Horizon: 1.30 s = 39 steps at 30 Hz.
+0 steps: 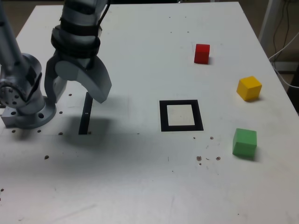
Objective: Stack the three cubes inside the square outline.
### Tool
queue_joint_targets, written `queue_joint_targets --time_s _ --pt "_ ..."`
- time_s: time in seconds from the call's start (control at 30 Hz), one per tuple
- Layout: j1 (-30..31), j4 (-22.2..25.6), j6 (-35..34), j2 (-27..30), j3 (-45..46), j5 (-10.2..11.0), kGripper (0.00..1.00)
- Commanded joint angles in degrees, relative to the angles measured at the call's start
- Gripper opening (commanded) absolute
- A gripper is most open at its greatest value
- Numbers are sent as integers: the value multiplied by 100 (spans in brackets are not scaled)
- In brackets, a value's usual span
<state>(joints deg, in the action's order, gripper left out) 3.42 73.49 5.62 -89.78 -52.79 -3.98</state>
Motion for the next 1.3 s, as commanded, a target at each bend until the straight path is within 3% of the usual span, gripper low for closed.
queue_joint_targets --time_s 0.0,0.9,1.27 --pt "-8 28 9 -17 -19 11 100" --pt "-8 -27 9 -115 -105 59 100" --pt "-8 -72 116 -570 -389 131 100"
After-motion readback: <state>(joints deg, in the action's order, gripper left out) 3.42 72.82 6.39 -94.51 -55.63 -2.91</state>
